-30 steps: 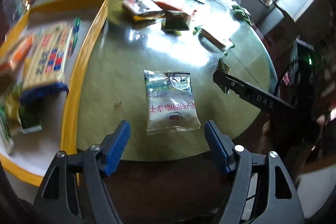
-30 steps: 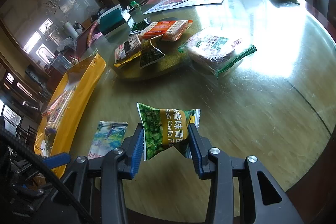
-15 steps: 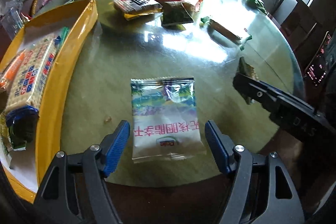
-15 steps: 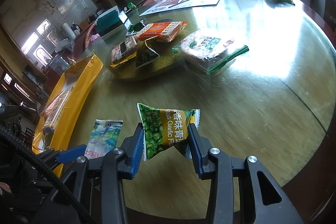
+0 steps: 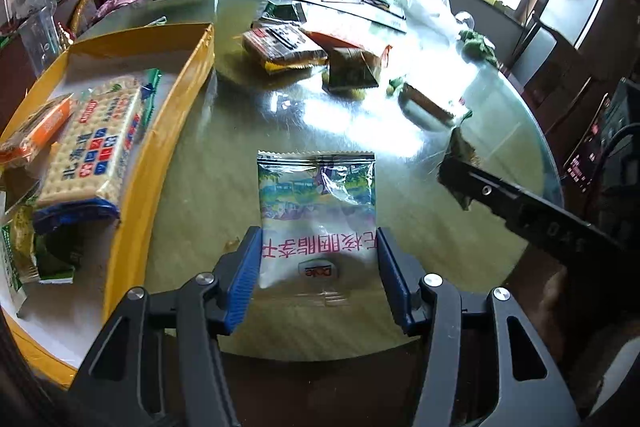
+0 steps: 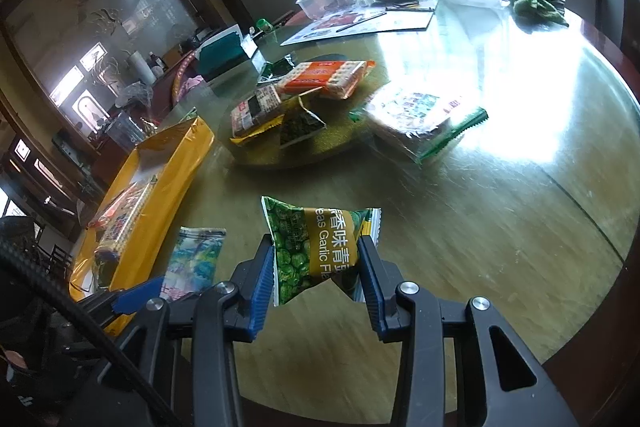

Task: Organize snacks
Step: 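Carry both held bags over the yellow tray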

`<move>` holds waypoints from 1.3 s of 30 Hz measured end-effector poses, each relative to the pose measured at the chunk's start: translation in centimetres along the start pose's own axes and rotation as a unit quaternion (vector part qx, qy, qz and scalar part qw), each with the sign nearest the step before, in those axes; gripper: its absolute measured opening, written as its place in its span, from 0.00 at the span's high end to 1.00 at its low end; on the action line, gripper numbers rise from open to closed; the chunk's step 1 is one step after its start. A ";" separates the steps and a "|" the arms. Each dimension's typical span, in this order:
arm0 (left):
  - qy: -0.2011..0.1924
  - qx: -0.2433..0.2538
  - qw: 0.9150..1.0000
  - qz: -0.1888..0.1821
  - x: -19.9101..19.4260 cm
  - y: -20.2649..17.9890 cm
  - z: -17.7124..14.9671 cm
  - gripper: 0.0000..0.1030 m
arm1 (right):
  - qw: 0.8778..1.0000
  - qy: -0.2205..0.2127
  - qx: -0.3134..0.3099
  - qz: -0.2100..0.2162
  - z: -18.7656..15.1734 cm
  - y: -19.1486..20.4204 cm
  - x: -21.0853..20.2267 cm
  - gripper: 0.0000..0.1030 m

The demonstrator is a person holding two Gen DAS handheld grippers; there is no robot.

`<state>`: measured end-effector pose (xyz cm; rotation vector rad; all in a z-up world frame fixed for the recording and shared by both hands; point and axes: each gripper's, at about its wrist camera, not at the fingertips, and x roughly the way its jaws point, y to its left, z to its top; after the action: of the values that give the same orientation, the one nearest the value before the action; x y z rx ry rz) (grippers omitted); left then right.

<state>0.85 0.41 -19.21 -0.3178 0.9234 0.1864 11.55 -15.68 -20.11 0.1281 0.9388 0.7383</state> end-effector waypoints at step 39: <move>-0.117 -0.146 0.982 0.030 -10.0 13.5 -0.3 0.44 | 0.985 0.002 -0.134 0.113 -0.2 14.5 0.8 0.62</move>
<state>-9.25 12.74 -13.90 -0.5274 0.6717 0.4081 4.16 -4.31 -14.93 -0.0034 0.8276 1.0679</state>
